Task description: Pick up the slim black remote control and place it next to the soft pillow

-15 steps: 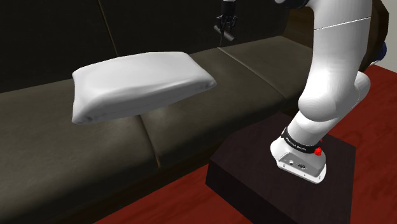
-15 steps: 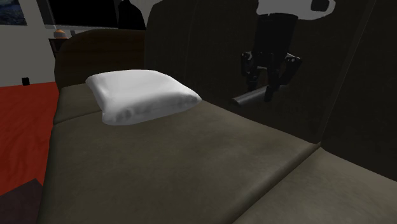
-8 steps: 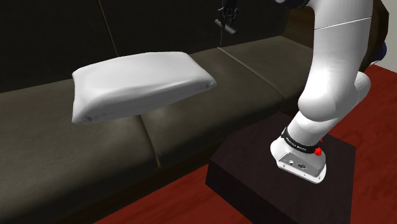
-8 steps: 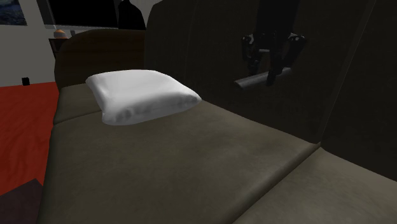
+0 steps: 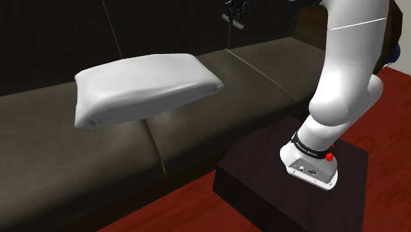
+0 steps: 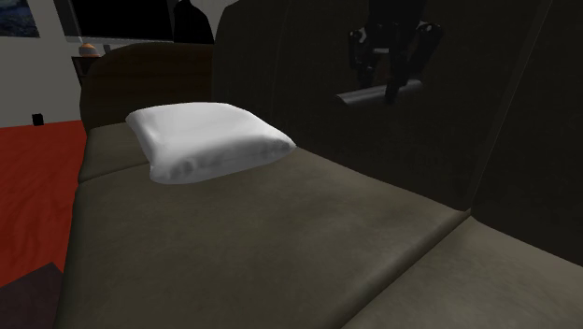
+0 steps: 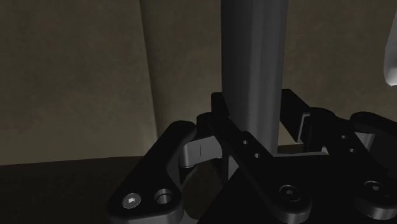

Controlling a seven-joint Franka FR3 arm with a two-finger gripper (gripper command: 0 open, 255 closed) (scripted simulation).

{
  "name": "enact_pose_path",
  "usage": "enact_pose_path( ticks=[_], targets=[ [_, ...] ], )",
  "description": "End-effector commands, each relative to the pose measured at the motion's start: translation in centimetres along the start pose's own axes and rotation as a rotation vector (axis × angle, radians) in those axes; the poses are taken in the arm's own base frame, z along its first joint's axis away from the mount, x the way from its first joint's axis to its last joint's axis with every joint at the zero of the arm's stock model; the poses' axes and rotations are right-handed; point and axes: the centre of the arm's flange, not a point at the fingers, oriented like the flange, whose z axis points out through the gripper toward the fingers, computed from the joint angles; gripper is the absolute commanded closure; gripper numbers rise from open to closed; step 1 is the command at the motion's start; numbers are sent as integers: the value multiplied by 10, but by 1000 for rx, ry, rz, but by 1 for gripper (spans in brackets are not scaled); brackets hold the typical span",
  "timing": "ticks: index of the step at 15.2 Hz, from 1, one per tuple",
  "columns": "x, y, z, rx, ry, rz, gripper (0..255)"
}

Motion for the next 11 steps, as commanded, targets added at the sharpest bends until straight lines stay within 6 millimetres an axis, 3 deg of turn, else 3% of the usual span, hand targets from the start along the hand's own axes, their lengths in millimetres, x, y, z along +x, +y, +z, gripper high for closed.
enact_pose_path(
  ticks=[1,11],
  targets=[
    [-11,-22,1,0,0,0,255],
    [-74,-138,10,0,0,0,255]
  ],
)
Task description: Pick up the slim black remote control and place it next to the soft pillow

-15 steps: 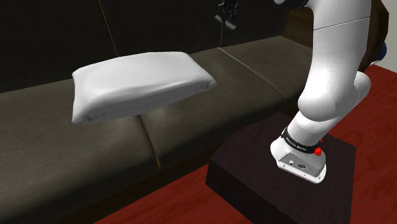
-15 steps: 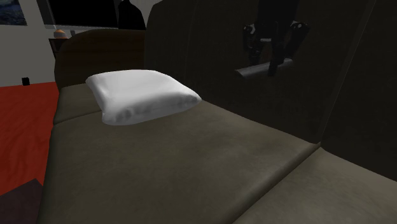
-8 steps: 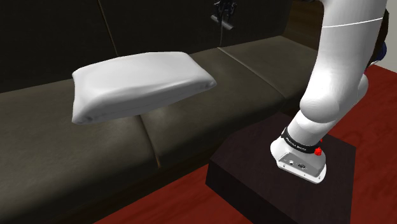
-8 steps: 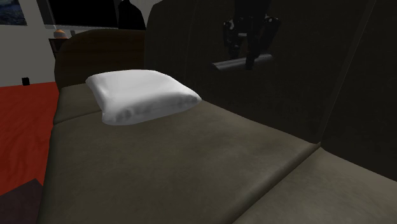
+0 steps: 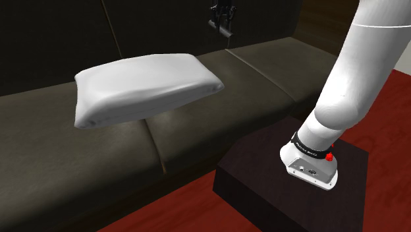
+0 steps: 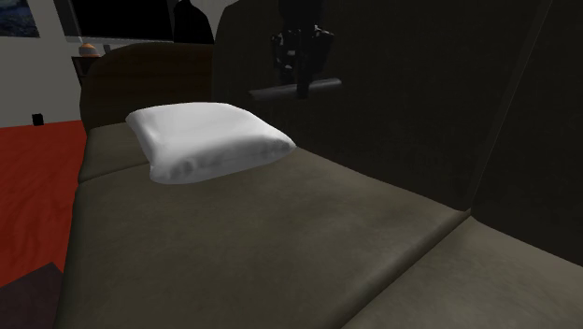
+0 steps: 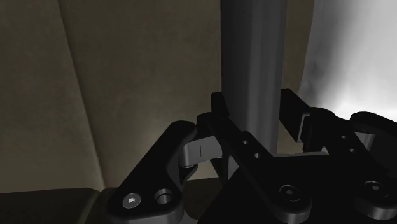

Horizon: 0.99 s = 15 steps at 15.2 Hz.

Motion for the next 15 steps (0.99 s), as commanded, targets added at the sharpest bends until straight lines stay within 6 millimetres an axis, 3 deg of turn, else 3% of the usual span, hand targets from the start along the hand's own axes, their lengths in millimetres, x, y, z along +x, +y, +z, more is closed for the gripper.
enact_pose_path(
  ticks=[1,15],
  targets=[
    [-14,-24,1,0,0,1,255],
    [-102,-186,14,0,0,1,255]
  ],
)
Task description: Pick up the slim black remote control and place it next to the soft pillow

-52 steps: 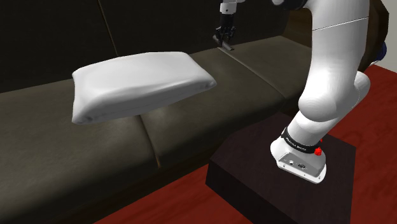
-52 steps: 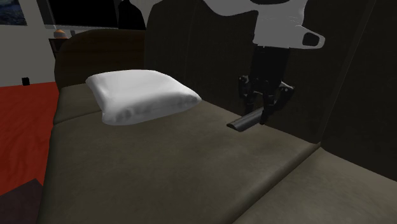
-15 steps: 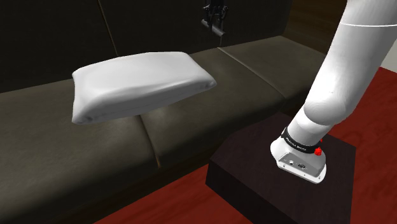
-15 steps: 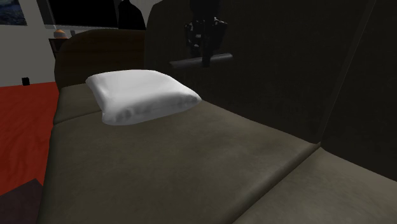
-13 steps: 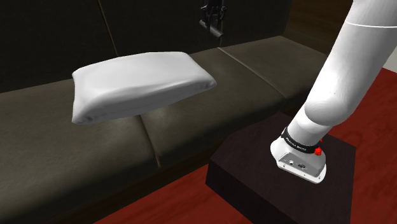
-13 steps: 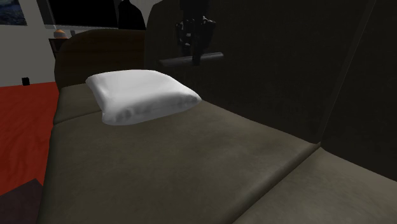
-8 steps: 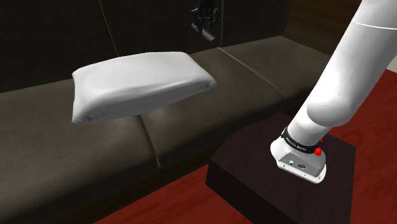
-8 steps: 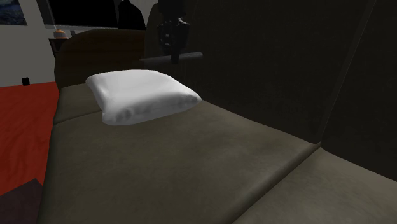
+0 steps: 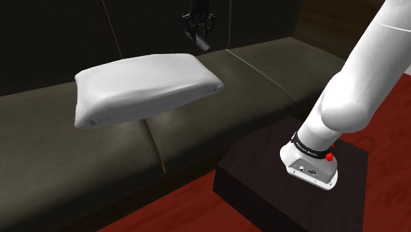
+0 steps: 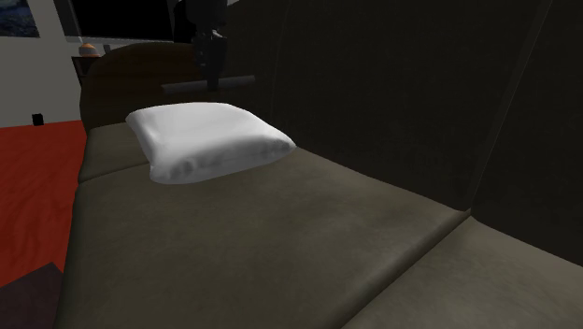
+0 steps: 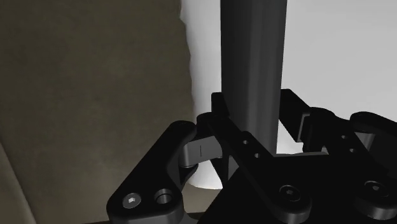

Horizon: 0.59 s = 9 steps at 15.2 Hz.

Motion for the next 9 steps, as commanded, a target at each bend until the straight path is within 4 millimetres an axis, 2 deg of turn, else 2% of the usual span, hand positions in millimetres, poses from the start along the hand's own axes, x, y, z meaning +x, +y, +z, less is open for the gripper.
enact_pose_path(
  ticks=[1,9],
  targets=[
    [-13,-23,3,0,0,2,255],
    [-64,-116,11,0,0,2,255]
  ],
)
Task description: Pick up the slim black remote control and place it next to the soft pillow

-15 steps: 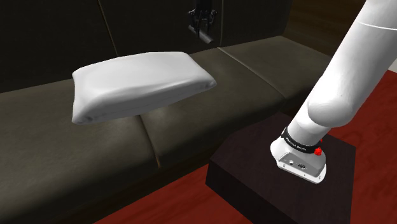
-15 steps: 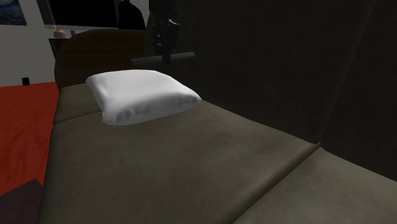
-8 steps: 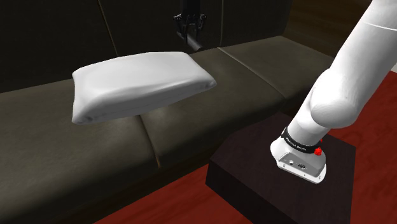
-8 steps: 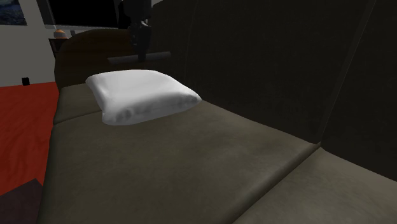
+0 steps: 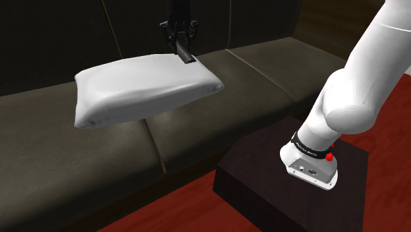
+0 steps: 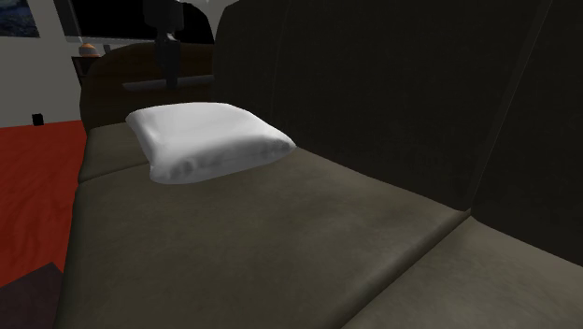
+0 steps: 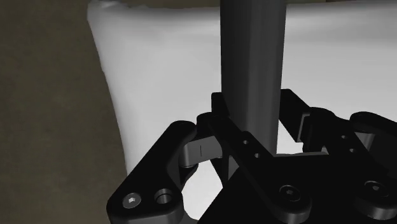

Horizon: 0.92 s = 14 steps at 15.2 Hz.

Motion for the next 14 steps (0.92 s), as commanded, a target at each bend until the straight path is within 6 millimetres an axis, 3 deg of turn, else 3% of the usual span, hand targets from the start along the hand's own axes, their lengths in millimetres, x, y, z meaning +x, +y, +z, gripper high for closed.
enact_pose_path(
  ticks=[1,14],
  targets=[
    [-14,-22,2,0,0,1,255],
    [-95,-173,15,0,0,1,255]
  ],
)
